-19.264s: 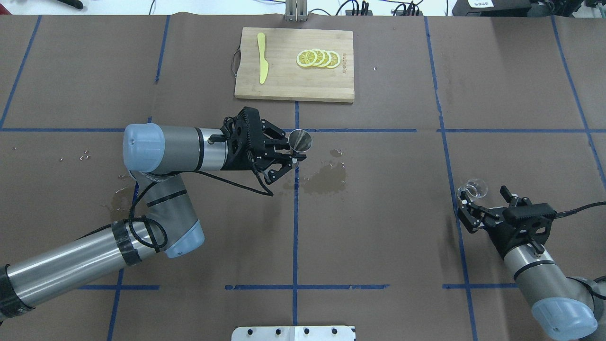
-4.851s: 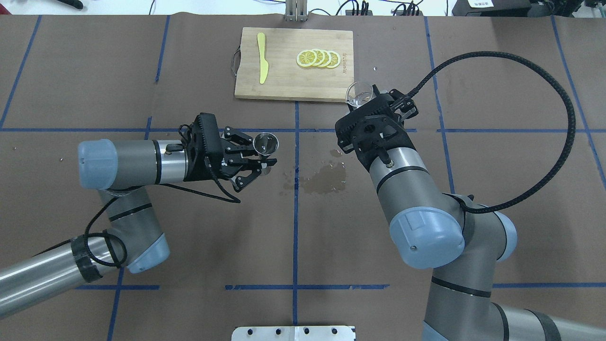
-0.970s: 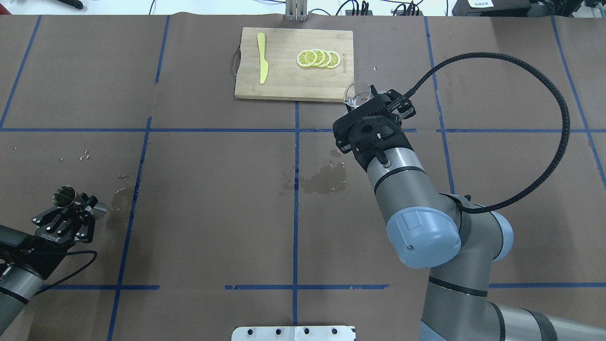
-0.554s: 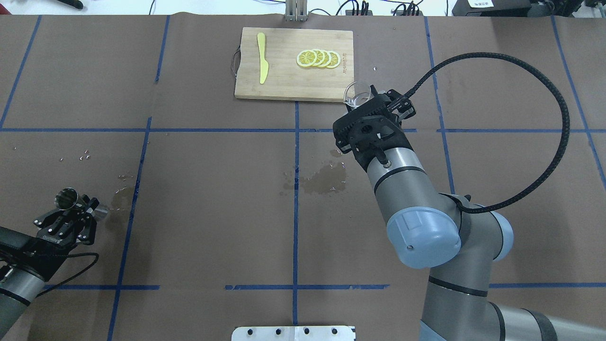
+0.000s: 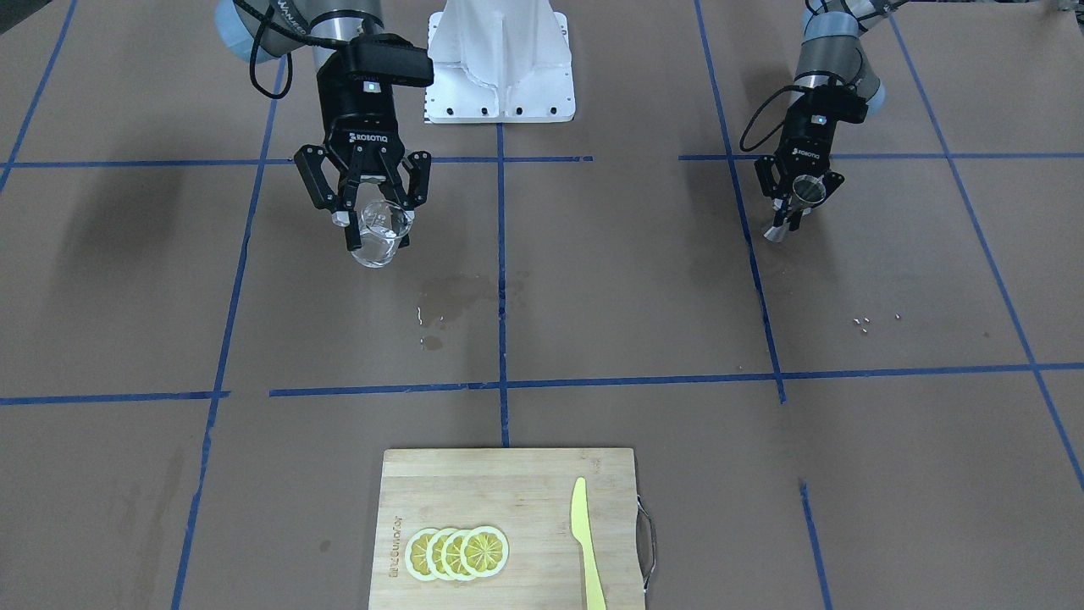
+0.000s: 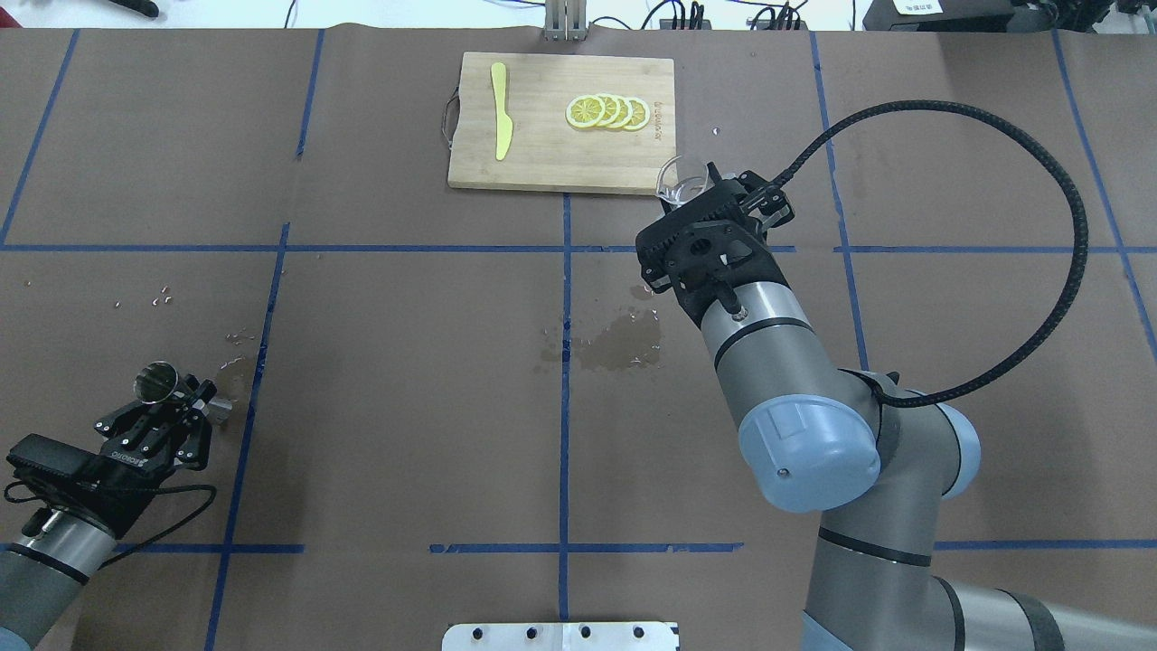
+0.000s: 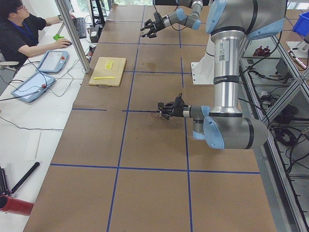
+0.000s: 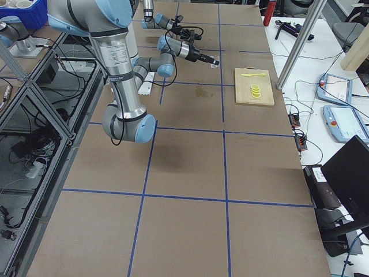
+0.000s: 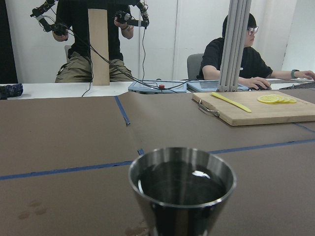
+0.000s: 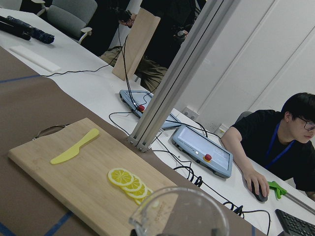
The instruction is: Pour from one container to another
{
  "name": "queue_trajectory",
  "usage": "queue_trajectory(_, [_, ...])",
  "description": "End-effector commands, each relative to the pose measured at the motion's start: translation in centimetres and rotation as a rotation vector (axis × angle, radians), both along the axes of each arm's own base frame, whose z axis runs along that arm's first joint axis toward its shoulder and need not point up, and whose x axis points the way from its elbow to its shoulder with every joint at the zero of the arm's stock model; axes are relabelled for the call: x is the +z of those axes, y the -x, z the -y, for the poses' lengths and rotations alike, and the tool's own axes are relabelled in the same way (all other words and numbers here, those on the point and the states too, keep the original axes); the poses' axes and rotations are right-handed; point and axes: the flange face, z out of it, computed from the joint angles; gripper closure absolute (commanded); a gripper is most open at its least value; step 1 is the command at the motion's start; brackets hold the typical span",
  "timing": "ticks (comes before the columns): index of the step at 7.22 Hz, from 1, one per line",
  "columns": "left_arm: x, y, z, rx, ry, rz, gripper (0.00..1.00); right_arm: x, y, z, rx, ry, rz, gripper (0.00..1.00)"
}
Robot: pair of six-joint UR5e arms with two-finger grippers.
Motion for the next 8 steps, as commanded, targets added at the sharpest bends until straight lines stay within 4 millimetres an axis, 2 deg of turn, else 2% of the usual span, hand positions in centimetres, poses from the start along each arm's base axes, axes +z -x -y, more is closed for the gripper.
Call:
queue_trajectory(1, [-0.04,-0.2,0.02,0.006,0.001,-0.001,1.0,0.11,-0.01,0.0,0.0,0.001,-0.002,1.0])
queue_trajectory(8, [0.47,-0.7,-0.1,0.033,0.008,-0.003,1.0,0.2,0.04,-0.07,-0.002,0.001,-0.003,1.0])
